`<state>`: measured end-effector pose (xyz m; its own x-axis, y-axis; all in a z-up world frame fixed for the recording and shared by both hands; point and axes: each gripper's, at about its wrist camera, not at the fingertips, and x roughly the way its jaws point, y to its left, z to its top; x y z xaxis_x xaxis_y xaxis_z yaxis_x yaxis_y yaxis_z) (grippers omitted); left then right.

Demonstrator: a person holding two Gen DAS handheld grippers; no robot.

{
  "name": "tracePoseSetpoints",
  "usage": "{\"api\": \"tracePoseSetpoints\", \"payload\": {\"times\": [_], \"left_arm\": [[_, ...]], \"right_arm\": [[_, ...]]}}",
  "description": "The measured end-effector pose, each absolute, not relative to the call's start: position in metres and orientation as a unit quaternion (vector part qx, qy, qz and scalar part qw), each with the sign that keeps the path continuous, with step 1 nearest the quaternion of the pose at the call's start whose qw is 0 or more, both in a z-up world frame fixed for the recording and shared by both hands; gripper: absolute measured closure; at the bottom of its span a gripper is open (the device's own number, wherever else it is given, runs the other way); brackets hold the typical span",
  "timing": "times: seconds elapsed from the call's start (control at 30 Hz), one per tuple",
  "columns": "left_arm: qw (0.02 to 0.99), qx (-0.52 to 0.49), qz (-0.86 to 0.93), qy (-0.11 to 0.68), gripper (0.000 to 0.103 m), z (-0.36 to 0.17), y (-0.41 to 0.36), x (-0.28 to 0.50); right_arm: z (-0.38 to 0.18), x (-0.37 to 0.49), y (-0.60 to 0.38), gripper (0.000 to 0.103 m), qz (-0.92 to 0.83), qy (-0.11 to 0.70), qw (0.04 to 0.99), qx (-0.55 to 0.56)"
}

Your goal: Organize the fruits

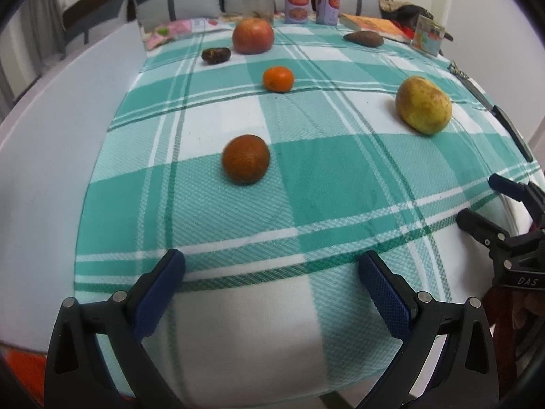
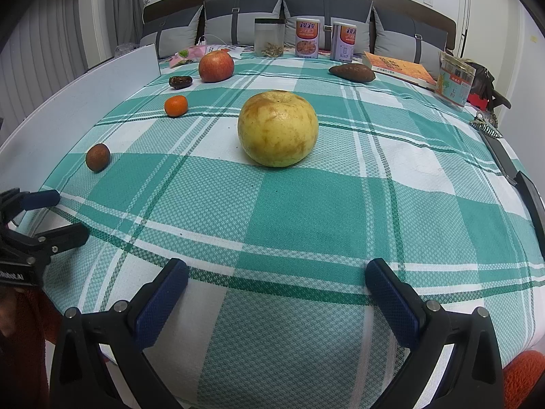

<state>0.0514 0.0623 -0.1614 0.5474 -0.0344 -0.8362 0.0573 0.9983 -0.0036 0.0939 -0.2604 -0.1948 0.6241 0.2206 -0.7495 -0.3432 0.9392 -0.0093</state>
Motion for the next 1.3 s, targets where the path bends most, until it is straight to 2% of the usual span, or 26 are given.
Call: {"api": "tracePoseSetpoints", "payload": {"times": [0.23, 0.27, 0.3, 0.33, 0.37, 0.4, 0.43, 0.57, 0.63, 0.67, 0.7, 0.77, 1.07, 1.3], "left_arm": [[0.889, 0.002, -0.027, 0.457, 0.005, -0.149, 0.069, 0.092], [0.889, 0.007, -0.028, 0.457, 0.021, -0.149, 0.067, 0.096], [0.886, 0.009, -0.033, 0.463, 0.047, -0.152, 0.065, 0.102], [0.881, 0.009, -0.038, 0.472, 0.057, -0.155, 0.064, 0.107], [0.884, 0.009, -0.038, 0.465, 0.057, -0.154, 0.064, 0.110], [0.884, 0.009, -0.038, 0.466, 0.069, -0.154, 0.064, 0.111], [0.884, 0.006, -0.042, 0.466, 0.072, -0.154, 0.064, 0.112], [0.883, -0.003, -0.039, 0.468, 0.074, -0.153, 0.067, 0.110], [0.880, -0.010, -0.036, 0.473, 0.074, -0.152, 0.069, 0.108], [0.879, -0.013, -0.036, 0.475, 0.074, -0.152, 0.070, 0.109], [0.878, -0.017, -0.036, 0.478, 0.074, -0.151, 0.071, 0.107], [0.876, -0.024, -0.038, 0.480, 0.074, -0.147, 0.074, 0.105], [0.883, -0.079, -0.083, 0.455, 0.075, -0.089, 0.089, 0.081], [0.902, -0.134, -0.080, 0.403, 0.075, -0.010, 0.152, 0.054]], "right_arm": [[-0.191, 0.098, -0.261, 0.000, 0.168, 0.417, 0.890, -0.076], [-0.187, 0.101, -0.265, 0.000, 0.175, 0.422, 0.887, -0.066], [-0.182, 0.104, -0.269, 0.000, 0.179, 0.421, 0.887, -0.052], [-0.174, 0.109, -0.275, 0.000, 0.181, 0.415, 0.891, -0.031], [-0.168, 0.113, -0.278, 0.000, 0.181, 0.411, 0.893, -0.022], [-0.163, 0.120, -0.279, 0.000, 0.183, 0.408, 0.894, -0.018], [-0.157, 0.128, -0.278, 0.000, 0.185, 0.408, 0.894, -0.019], [-0.143, 0.169, -0.254, 0.001, 0.201, 0.425, 0.881, -0.048], [-0.147, 0.190, -0.238, 0.006, 0.205, 0.444, 0.870, -0.067], [-0.150, 0.195, -0.232, 0.013, 0.206, 0.451, 0.865, -0.078], [-0.154, 0.200, -0.227, 0.027, 0.205, 0.460, 0.859, -0.089], [-0.162, 0.211, -0.224, 0.038, 0.195, 0.485, 0.847, -0.098], [-0.127, 0.200, -0.249, 0.039, 0.250, 0.497, 0.830, 0.023], [-0.056, 0.192, -0.176, 0.039, 0.354, 0.464, 0.810, 0.059]]}}
